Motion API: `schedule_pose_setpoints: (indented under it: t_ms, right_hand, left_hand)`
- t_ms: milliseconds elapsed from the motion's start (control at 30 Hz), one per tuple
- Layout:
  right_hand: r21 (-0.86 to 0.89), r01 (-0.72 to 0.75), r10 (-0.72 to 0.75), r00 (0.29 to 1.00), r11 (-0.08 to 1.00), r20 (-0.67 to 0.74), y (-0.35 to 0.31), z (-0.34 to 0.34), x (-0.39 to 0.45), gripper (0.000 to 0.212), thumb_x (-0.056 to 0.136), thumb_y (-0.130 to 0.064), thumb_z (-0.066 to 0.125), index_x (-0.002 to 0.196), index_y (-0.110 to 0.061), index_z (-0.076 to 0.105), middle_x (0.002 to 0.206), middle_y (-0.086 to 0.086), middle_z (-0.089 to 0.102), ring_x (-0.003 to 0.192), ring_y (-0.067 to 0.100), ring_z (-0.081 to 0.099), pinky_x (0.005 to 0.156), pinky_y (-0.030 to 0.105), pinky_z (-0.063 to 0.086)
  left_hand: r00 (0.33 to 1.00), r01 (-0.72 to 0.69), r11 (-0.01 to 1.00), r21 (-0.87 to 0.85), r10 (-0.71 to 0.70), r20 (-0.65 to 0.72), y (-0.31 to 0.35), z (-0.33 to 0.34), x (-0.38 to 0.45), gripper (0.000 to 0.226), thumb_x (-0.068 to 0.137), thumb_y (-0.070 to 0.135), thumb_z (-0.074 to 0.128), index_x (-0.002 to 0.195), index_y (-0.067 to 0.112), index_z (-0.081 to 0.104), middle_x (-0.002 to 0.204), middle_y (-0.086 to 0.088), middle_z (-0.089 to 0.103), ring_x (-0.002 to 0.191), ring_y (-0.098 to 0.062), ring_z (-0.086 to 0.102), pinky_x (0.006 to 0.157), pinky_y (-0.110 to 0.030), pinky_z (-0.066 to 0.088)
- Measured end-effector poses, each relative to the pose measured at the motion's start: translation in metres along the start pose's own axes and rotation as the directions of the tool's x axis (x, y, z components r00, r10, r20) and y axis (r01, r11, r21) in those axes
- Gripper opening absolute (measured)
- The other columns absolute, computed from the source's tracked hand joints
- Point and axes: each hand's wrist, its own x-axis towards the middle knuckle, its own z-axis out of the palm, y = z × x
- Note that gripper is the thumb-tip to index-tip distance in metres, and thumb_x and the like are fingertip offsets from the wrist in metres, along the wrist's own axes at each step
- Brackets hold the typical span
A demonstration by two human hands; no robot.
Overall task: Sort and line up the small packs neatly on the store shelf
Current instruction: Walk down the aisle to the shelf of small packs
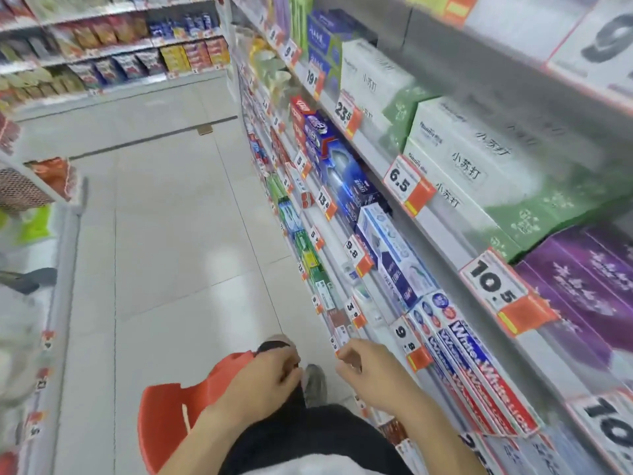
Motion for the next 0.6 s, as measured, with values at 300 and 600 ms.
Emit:
schedule_pose_setpoints:
  t_ms: [300,600]
  right_hand:
    - [0.072,-0.122,0.133,0.975,0.990,-0.179,0.016,-0.002,0.056,0.020,0.092,-0.045,0.057,0.104,-0.031,0.062,0.099,-0.014,0.062,0.090,0.001,0.057,0.078,0.020,0.047]
    - [0.319,-0.327,0.437,0.811,0.890,-0.389,0.012,0.030,0.116,0.007,0.089,-0.043,0.059,0.089,-0.037,0.057,0.086,-0.016,0.060,0.079,0.005,0.057,0.076,0.026,0.050]
  left_hand:
    - [0.953,-0.221,0.974,0.044,0.207,0.220,-0.008,-0.023,0.133,0.026,0.093,0.042,0.048,0.111,0.028,0.060,0.096,0.015,0.062,0.083,-0.007,0.061,0.078,-0.024,0.050]
    - [0.788,-0.491,0.863,0.116,0.384,0.482,-0.043,-0.046,0.262,0.024,0.092,0.042,0.050,0.109,0.028,0.060,0.102,0.012,0.065,0.087,-0.009,0.061,0.081,-0.027,0.049]
